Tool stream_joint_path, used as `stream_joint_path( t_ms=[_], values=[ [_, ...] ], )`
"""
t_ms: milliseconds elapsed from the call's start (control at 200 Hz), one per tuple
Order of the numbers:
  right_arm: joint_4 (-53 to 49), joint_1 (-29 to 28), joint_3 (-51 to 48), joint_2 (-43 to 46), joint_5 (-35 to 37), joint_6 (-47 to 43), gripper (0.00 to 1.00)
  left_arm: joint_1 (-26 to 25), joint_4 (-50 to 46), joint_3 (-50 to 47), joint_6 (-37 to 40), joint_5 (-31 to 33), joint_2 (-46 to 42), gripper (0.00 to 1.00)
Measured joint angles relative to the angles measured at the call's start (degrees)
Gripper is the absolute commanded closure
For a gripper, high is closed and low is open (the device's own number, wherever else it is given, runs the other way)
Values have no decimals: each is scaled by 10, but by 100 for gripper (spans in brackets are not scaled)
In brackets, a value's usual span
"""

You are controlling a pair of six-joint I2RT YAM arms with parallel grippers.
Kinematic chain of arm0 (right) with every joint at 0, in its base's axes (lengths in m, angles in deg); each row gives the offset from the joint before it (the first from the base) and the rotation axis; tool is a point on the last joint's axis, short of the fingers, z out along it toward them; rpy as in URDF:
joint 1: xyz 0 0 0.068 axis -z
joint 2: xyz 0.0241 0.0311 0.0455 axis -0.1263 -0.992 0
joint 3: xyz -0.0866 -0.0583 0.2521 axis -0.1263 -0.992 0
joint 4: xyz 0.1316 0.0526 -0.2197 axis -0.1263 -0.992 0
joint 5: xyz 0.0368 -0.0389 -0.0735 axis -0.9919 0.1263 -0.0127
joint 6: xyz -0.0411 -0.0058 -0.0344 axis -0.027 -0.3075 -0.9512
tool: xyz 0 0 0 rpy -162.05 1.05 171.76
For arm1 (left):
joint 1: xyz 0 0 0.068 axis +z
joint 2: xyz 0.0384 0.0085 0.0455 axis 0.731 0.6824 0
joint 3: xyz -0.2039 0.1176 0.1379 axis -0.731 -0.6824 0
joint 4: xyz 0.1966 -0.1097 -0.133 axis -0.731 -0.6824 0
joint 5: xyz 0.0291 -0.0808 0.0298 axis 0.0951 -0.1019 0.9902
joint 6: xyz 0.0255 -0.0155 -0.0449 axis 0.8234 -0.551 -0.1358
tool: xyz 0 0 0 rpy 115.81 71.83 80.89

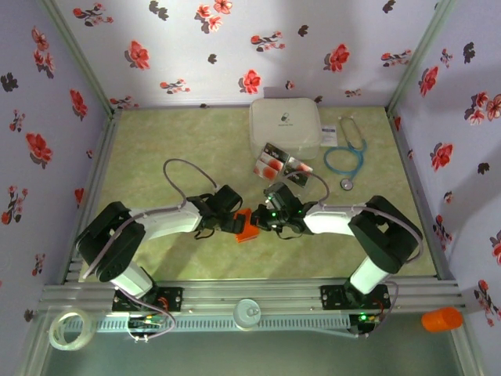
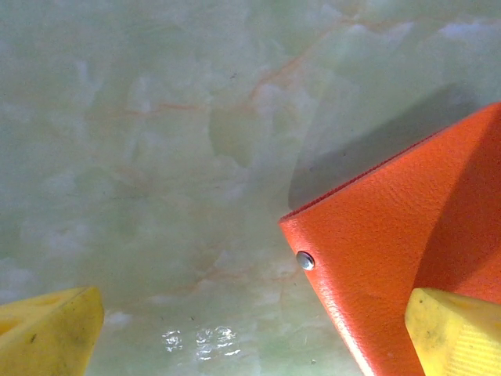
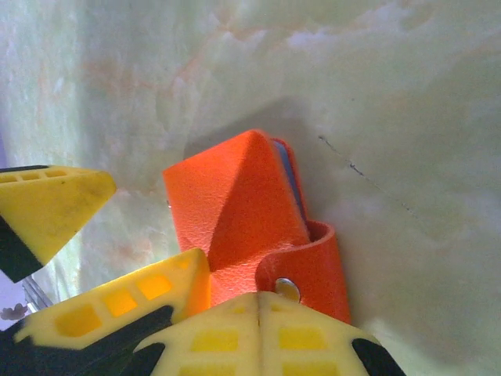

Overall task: Put the credit cards into the card holder
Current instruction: Close the button on the card holder, then reset both arms

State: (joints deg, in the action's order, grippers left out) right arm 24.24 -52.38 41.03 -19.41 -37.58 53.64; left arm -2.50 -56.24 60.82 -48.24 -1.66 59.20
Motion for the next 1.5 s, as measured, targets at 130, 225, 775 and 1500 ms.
stream_joint_path(
  t_ms=[130,225,775,1500],
  values=[
    [-11,3,2,20,3,0,80,0,0,0,2,0,0,0],
    [-21,5,2,36,6,-2,77,0,1,-1,3,0,0,0],
    [-189,99,-2,263,87,-37,11,17,-43,38,13,-1,-113,0],
    [-289,403,38,249,520,-212,1,391,193,-109,218,122,-304,0]
  ],
)
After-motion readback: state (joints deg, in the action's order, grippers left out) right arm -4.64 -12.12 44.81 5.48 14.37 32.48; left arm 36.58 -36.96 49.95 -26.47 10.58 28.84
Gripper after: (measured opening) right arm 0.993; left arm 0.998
